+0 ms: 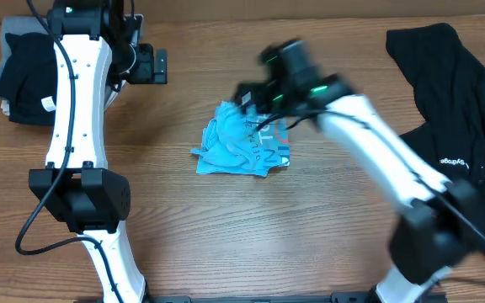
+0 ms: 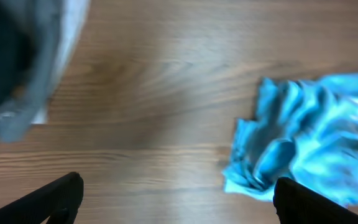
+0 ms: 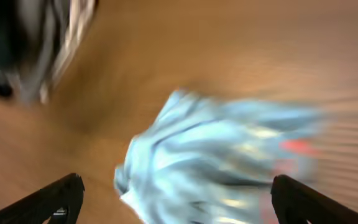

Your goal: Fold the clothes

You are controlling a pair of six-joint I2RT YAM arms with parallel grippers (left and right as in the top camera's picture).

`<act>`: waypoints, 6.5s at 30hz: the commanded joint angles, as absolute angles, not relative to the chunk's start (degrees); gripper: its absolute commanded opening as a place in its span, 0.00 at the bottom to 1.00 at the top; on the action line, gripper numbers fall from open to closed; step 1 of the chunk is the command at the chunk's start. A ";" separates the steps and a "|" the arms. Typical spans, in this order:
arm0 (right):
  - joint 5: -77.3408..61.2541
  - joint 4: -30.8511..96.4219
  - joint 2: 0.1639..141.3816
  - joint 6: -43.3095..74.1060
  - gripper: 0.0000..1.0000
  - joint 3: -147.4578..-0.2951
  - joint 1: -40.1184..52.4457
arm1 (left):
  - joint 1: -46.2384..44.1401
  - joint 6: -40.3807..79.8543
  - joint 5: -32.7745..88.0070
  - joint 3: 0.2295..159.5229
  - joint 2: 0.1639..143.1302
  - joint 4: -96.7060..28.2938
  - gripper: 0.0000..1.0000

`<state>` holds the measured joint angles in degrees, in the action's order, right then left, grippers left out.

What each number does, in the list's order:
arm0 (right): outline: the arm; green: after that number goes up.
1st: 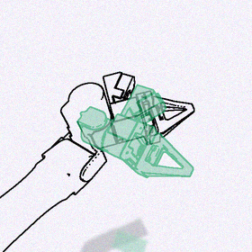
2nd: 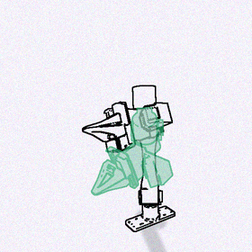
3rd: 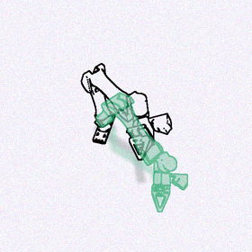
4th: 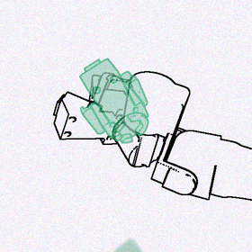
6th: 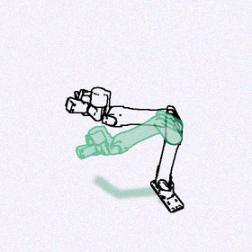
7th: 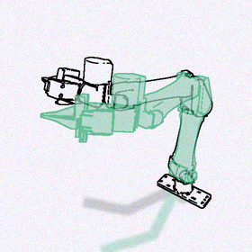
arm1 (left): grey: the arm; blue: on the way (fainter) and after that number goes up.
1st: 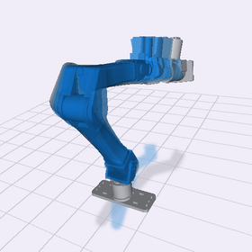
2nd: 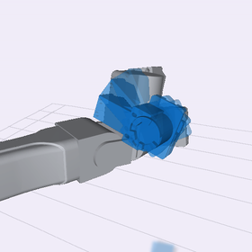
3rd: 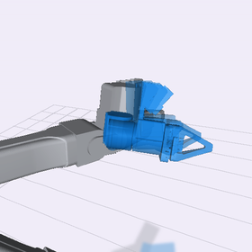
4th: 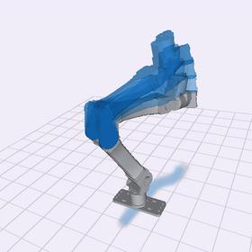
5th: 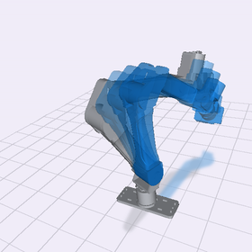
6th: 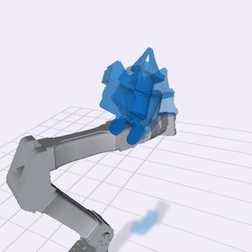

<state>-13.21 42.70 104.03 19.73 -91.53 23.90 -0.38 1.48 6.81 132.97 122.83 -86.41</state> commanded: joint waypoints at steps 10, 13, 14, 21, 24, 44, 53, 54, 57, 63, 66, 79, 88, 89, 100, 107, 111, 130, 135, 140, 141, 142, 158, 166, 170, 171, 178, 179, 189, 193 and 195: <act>-15.07 53.43 97.32 14.50 1.00 -93.60 8.58 | -7.79 -7.16 23.44 105.62 123.46 -72.49 1.00; -14.66 53.45 97.32 14.50 1.00 -93.60 8.56 | -9.30 -7.97 25.17 100.31 123.46 -65.73 1.00; -14.68 53.47 97.32 14.52 1.00 -93.60 8.56 | -9.61 -7.94 25.15 99.02 123.46 -64.07 1.00; -14.66 53.54 97.32 14.55 1.00 -93.60 8.56 | -11.29 -10.31 28.82 91.18 123.46 -53.93 1.00; -14.68 53.54 97.32 14.55 1.00 -93.60 8.56 | -12.12 -10.33 27.22 87.99 123.48 -51.22 1.00; -12.47 54.65 97.32 14.55 1.00 -93.60 8.54 | -9.91 -0.91 40.10 95.94 120.05 -50.89 0.04; -12.47 54.70 97.32 14.52 1.00 -93.58 8.54 | 2.87 6.59 51.88 112.46 117.91 -53.39 0.04; -12.45 54.59 97.32 14.52 1.00 -93.56 8.54 | 4.12 7.25 52.73 114.30 117.78 -53.39 0.04; -11.73 54.57 97.36 14.52 1.00 -93.54 8.54 | 7.84 9.65 55.16 119.63 117.71 -53.06 0.04; -11.60 54.76 97.54 14.55 1.00 -93.32 8.54 | 16.40 16.45 52.86 127.39 117.69 -49.45 0.04; -11.62 54.83 97.69 14.55 1.00 -93.32 8.54 | 20.49 19.97 50.35 127.57 117.71 -47.07 0.04; -11.66 56.14 98.06 14.57 1.00 -93.32 8.56 | 27.68 23.11 28.32 125.19 117.84 -41.71 0.04; -11.64 58.28 98.06 14.57 1.00 -93.32 8.56 | 28.01 22.61 21.06 118.15 119.31 -39.03 0.04; -11.64 58.33 98.06 14.57 1.00 -93.32 8.56 | 28.10 22.20 20.03 118.10 119.31 -40.16 0.04; -11.64 58.26 98.06 14.55 1.00 -93.32 8.56 | 30.76 7.27 12.10 119.77 118.19 -49.41 1.00; -11.64 58.24 98.06 14.55 1.00 -93.32 8.56 | 30.61 -6.24 11.99 126.39 114.83 -57.08 0.99; -11.62 57.98 98.06 14.57 1.00 -93.32 8.56 | 29.74 -13.98 11.46 127.04 113.56 -58.26 0.73; -11.64 57.58 98.06 14.57 1.00 -93.32 8.56 | 26.79 -16.75 2.87 125.34 136.25 -39.42 0.30; -11.66 58.04 98.06 14.83 0.95 -93.32 8.56 | 27.64 -15.77 0.64 125.40 138.37 -38.87 0.35; -11.05 57.34 97.17 14.70 1.00 -94.26 8.45 | 27.97 -13.87 0.84 129.14 135.00 -39.03 0.39; -10.57 57.45 96.86 14.55 1.00 -94.80 8.36 | 27.97 -13.47 0.93 130.13 134.32 -39.42 0.41; -9.98 57.80 96.40 14.55 1.00 -95.68 8.23 | 27.97 -13.02 1.13 131.46 133.47 -40.27 0.43; -4.14 83.96 83.46 10.04 1.00 -126.08 7.97 | 27.35 -10.07 1.08 142.43 112.77 -48.64 1.00; -4.10 86.08 78.08 10.22 1.00 -126.08 7.97 | 27.35 -10.07 1.08 142.23 112.92 -53.87 1.00; -2.81 86.85 78.59 10.20 1.00 -126.06 7.97 | 27.35 -10.07 1.06 142.23 112.92 -59.59 1.00; -2.59 86.94 78.96 10.20 1.00 -126.06 7.97 | 27.35 -10.07 1.08 142.23 112.92 -60.64 1.00; -1.65 83.35 77.12 9.98 1.00 -119.44 7.97 | 27.35 -10.07 1.08 142.23 112.92 -68.10 1.00; -1.48 81.41 75.99 9.96 1.00 -117.23 7.97 | 27.35 -10.07 1.08 142.23 112.92 -68.79 1.00; -0.03 46.33 51.70 9.76 1.00 -73.69 7.01 | 27.35 -10.07 1.06 142.23 112.92 -70.72 1.00; -0.08 31.05 39.31 9.82 1.00 -52.64 5.58 | 27.33 -10.07 1.08 142.23 112.92 -70.70 1.00; -0.05 24.58 33.98 9.82 1.00 -43.94 4.86 | 27.35 -10.07 1.06 142.23 112.92 -70.72 1.00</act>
<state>-0.93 30.96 41.10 10.24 -55.96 6.13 27.46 -10.83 1.23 142.21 113.10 -70.76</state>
